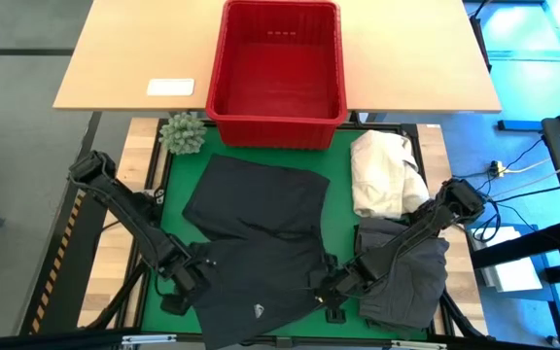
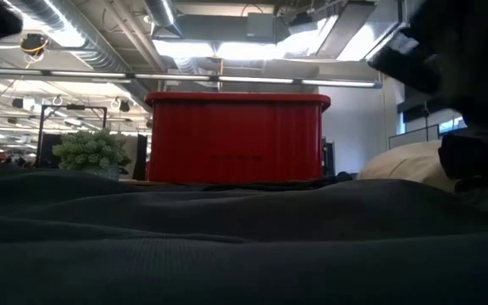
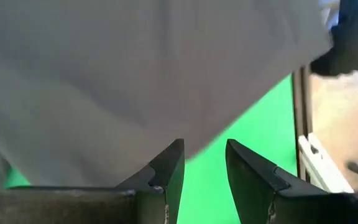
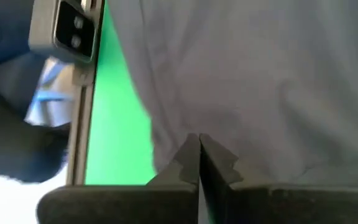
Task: Fold laundry
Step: Fold the gray short
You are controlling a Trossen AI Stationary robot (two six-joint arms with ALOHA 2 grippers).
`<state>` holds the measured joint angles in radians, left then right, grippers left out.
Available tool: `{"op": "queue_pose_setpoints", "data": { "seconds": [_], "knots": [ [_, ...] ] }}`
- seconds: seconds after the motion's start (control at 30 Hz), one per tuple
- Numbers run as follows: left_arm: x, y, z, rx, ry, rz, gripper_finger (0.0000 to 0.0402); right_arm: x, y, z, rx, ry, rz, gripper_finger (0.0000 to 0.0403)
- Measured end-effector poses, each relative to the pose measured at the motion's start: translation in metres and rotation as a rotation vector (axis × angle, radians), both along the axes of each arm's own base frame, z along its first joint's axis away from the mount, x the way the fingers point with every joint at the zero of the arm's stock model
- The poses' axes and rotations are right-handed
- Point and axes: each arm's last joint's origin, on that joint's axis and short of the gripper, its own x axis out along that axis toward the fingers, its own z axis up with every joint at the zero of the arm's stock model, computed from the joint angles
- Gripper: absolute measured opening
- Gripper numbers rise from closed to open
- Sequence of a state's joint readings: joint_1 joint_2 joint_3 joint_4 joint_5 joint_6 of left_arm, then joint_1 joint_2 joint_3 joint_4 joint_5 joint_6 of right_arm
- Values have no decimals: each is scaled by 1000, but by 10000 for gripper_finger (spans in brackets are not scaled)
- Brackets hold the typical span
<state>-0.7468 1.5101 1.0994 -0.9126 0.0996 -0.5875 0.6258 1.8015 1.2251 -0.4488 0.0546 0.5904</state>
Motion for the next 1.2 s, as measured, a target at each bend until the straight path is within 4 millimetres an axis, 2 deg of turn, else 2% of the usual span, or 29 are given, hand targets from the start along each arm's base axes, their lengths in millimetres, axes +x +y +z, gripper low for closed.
{"op": "queue_pose_setpoints", "data": {
  "seconds": [0.17,0.3,0.47,0.63,0.9,1.2],
  "knots": [
    [0,-12,8,-19,-92,-22,111,7,3,14,-65,-101,44,38],
    [-2,-29,13,-92,-201,-23,111,8,4,15,-62,-107,49,96],
    [-7,-55,20,-109,-451,-5,111,12,8,18,-20,-158,51,178],
    [-18,-76,18,-155,-502,-49,111,13,9,19,1,-165,59,232],
    [-18,-92,-4,-104,-526,30,132,10,17,15,7,-163,81,253],
    [-8,-109,-36,-141,-457,48,219,2,33,5,-5,-148,112,253]
  ]
}}
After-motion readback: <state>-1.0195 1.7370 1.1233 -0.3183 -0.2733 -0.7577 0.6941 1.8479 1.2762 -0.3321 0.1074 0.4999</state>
